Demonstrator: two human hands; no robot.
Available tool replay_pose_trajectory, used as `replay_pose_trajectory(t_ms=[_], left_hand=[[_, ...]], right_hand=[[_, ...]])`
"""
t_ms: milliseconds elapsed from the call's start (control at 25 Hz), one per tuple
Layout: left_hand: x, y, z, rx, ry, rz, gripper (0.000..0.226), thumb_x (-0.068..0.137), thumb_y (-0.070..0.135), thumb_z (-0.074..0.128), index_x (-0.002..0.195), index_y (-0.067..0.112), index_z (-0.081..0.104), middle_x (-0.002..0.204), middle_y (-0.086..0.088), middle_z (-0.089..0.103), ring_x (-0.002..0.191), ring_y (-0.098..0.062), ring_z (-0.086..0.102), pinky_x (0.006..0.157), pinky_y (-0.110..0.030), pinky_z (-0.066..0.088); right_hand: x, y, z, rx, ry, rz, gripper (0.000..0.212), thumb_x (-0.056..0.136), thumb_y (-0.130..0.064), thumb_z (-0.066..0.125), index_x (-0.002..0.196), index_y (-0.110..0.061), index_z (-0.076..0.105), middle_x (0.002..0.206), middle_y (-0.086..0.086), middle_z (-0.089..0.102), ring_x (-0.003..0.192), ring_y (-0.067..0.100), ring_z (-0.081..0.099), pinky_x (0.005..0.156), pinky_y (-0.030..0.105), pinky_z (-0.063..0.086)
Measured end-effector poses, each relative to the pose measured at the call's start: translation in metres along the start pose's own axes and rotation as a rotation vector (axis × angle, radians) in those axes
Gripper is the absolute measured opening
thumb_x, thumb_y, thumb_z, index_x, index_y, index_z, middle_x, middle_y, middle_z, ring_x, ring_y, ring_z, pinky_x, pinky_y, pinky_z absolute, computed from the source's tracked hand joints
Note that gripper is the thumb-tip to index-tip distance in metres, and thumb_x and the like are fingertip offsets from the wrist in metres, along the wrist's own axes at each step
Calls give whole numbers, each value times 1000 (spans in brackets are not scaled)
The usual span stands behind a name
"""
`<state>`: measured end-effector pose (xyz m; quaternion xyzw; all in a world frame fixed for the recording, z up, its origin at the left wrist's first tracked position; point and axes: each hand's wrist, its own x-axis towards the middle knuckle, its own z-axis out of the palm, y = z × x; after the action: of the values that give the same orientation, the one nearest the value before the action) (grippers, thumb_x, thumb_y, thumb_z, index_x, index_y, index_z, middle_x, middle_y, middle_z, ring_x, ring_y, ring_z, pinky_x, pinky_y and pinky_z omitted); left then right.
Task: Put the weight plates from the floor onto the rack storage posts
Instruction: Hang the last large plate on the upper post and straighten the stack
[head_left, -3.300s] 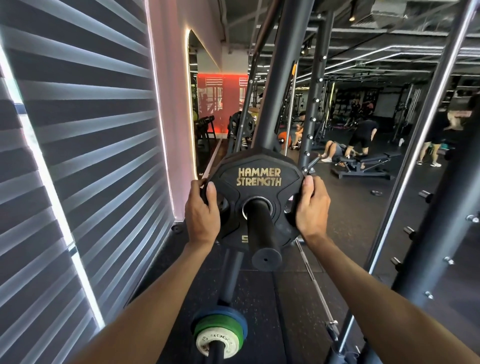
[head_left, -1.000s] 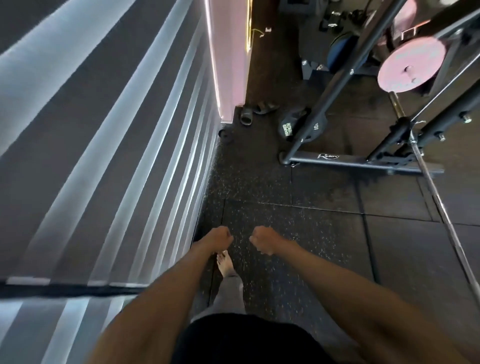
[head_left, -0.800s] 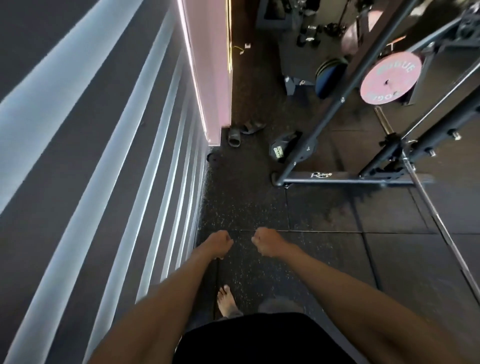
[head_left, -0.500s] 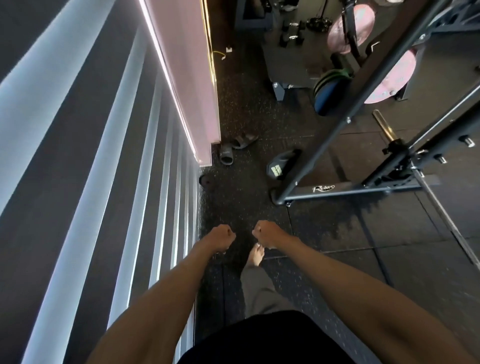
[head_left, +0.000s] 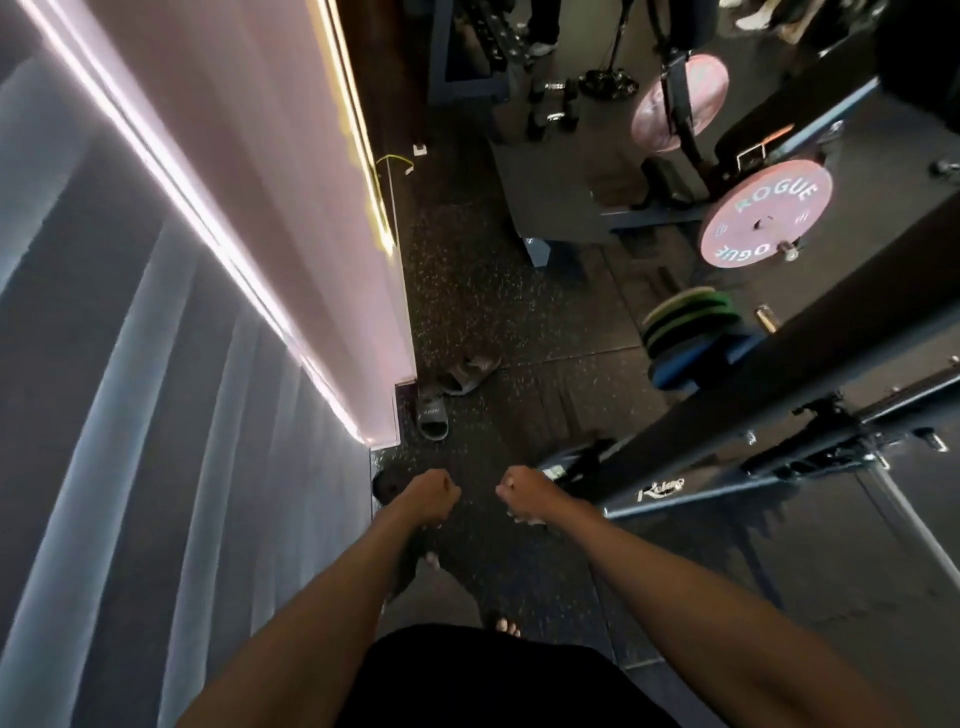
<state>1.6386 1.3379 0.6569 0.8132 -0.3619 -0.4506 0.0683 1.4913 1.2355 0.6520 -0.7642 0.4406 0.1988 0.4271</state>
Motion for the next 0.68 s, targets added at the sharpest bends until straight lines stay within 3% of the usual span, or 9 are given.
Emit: replay_pose_trajectory(t_ms=[160, 240, 360, 680], left_hand=[[96, 47, -68, 31, -83, 92, 26, 98, 21, 48, 75, 11, 50, 79, -11, 56, 75, -25, 59, 64, -29, 43], [151, 72, -104, 37, -109, 137, 21, 97, 22, 49, 81, 10, 55, 79, -13, 59, 80, -32, 66, 70, -31, 48], [220, 117, -159, 113, -193, 179, 16, 97, 26, 51, 88, 14, 57, 82, -10, 64, 81, -27, 68, 80, -36, 54], [389, 263, -247, 373, -339, 270, 19, 101, 30, 42, 99, 14, 52, 94, -11, 68, 76, -23, 67, 66, -32, 51]], right_hand=[[91, -18, -74, 57, 34, 70, 28, 100, -27, 45, 109, -3, 57, 122, 26, 62, 114, 43, 60, 95, 45, 51], [132, -26, -113, 115, 104, 109, 30, 101, -26, 47, 111, -1, 57, 123, 27, 63, 113, 42, 61, 95, 46, 51], [176, -43, -172, 172, 147, 180, 25, 102, -23, 44, 109, -5, 60, 126, 25, 61, 117, 40, 58, 96, 43, 47], [297, -42, -294, 421, 312, 315, 29, 99, -29, 49, 108, -5, 62, 112, 15, 67, 106, 31, 63, 84, 37, 48]])
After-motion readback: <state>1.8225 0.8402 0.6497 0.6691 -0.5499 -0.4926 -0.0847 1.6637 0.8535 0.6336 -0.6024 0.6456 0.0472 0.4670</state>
